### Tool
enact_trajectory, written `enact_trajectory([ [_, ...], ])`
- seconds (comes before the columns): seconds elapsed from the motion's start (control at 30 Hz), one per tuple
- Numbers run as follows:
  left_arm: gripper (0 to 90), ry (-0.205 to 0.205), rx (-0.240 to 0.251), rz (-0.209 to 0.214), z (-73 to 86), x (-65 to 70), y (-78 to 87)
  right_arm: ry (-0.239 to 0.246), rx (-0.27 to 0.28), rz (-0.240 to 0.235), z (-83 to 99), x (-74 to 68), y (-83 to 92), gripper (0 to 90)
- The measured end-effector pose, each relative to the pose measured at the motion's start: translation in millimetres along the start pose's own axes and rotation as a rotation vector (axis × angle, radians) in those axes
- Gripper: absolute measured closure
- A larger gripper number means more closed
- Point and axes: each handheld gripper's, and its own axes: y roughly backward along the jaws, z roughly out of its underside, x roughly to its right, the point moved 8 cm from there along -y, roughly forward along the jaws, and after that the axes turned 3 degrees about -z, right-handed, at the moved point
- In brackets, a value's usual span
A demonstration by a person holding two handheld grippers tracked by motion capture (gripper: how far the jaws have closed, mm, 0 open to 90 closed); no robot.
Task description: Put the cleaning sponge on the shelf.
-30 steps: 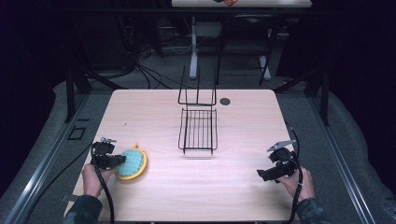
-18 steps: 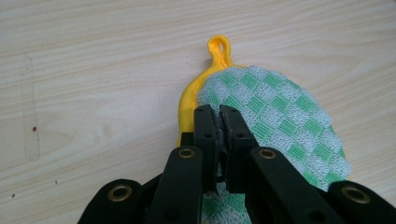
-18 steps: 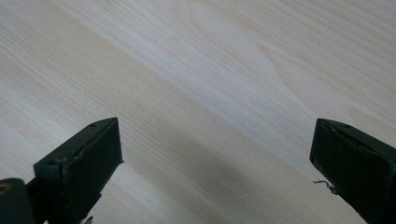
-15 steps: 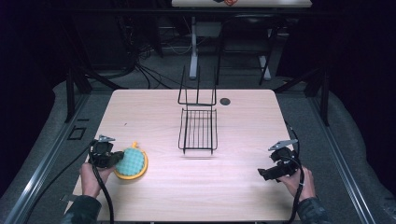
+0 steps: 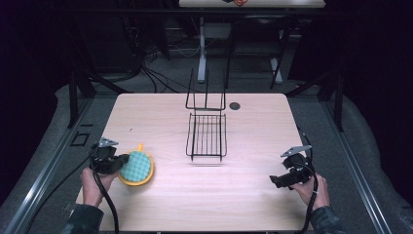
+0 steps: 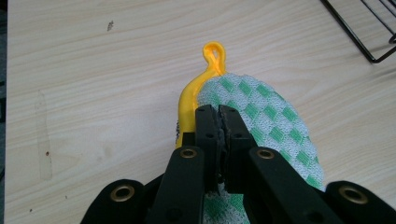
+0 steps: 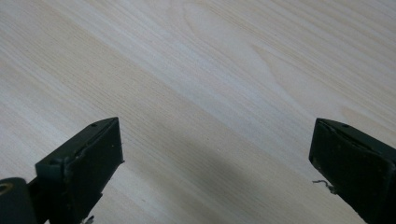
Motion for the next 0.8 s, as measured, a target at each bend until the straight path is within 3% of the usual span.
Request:
enact_trajectory([
  [0.33,87.8,0.003,0.034,0.008,-8.2,0.3,9.1,-0.004,-0.003,0.006,-0.3,-0.1,0.4,2.2],
  [0.6,87.7,-0.004,0.057,0.041,-13.6,3.5,19.1,0.000,-0.006,0.018,-0.6,0.2,0.2,2.2],
  [0.8,87.8,-0.011,0.064,0.046,-20.3,10.6,17.9,0.008,-0.017,0.014,1.0,0.6,-1.8,2.2],
])
